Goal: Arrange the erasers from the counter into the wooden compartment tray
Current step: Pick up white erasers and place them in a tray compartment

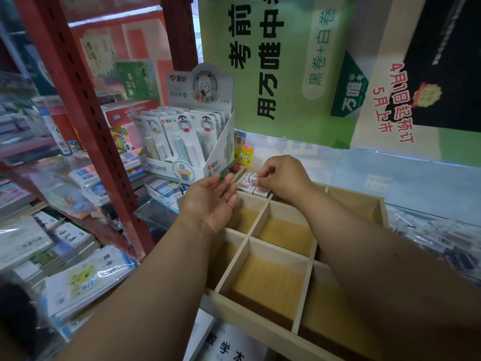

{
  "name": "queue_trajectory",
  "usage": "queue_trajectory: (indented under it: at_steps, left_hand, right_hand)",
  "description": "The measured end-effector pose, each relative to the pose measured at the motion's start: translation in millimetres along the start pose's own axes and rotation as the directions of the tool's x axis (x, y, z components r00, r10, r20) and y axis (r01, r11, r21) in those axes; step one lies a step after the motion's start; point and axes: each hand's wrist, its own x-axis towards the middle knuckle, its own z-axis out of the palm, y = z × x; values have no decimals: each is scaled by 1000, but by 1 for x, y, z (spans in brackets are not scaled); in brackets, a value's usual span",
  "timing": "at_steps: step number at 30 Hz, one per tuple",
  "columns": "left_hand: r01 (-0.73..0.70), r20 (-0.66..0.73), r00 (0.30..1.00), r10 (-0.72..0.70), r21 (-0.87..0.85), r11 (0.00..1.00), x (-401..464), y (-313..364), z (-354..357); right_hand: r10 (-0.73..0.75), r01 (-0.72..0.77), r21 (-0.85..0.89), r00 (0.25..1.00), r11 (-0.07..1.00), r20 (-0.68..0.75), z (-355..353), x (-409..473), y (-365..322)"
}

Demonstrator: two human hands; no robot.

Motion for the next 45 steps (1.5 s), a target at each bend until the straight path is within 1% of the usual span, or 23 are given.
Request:
queue_trajectory:
  at_steps: [1,3,6,9,10,12,14,17,19,22,23,25,27,29,32,34,37,38,41,43,44,45]
  left_hand:
    - [4,-14,1000,-4,-6,1000,0,0,0]
    - [8,-27,1000,-9,-11,1000,0,-1,0]
    - [6,-11,1000,-6,-30,1000,1,0,-1]
    - [0,-11,1000,0,-19,1000,1,0,-2]
    - [-3,-13,1000,3,-11,1000,1,0,-2]
    - [-7,-14,1000,7,4,1000,2,0,-1]
    - [-8,-18,1000,9,12,1000,3,0,-1]
    - [-10,-30,1000,11,14,1000,4,0,-1]
    - [-6,-32,999,7,9,1000,3,0,-2]
    - [2,-33,999,-2,7,1000,2,1,-1]
    - [4,-36,999,-4,5,1000,2,1,-1]
    - [6,-41,999,-6,-2,1000,2,1,-1]
    - [7,-37,999,-8,-3,1000,2,1,-1]
    - [6,-36,999,-6,1,1000,2,0,-1]
    - [8,-36,999,-7,12,1000,1,0,1]
    - [4,-16,1000,-4,5,1000,-3,1,2]
    - [-36,29,999,36,0,999,-7,1,5]
    - [-61,34,998,60,18,998,-8,0,5]
    - [-121,25,993,119,132,984,-14,-2,9]
    - [-145,14,989,145,237,961,-22,-2,15]
    - [-154,8,987,158,286,946,-26,0,19]
    - [-161,0,985,171,337,928,-30,1,24]
  right_hand:
    - [31,-30,-64,1000,998,7,2,2,5]
    - [70,-66,-132,997,989,26,5,7,11]
    - [51,-43,-194,998,980,35,7,9,9]
    - [-14,49,-289,992,956,124,11,10,6]
    - [-2,59,-349,987,935,161,12,10,6]
    - [65,48,-453,971,890,231,13,9,5]
    - [110,43,-497,955,867,276,13,9,3]
    - [146,35,-503,938,864,316,15,8,2]
    - [150,2,-442,940,897,308,15,10,4]
    - [156,-108,-294,977,950,148,3,19,5]
    - [160,-117,-293,979,949,129,-2,22,5]
    - [119,-32,-394,973,918,200,-8,23,6]
    - [85,29,-422,965,906,249,-9,19,5]
    - [79,24,-399,968,917,238,-9,15,5]
    - [43,66,-438,971,896,234,-10,15,4]
    - [17,88,-443,973,892,229,-8,16,0]
    - [19,69,-420,979,905,201,-2,16,-6]
    - [15,82,-443,977,893,211,-1,16,-7]
    - [-17,178,-562,960,808,279,-6,15,-11]
    - [-46,205,-550,956,810,289,-18,13,-17]
    - [-81,220,-515,957,829,280,-27,11,-20]
    - [-94,197,-437,964,878,248,-40,8,-24]
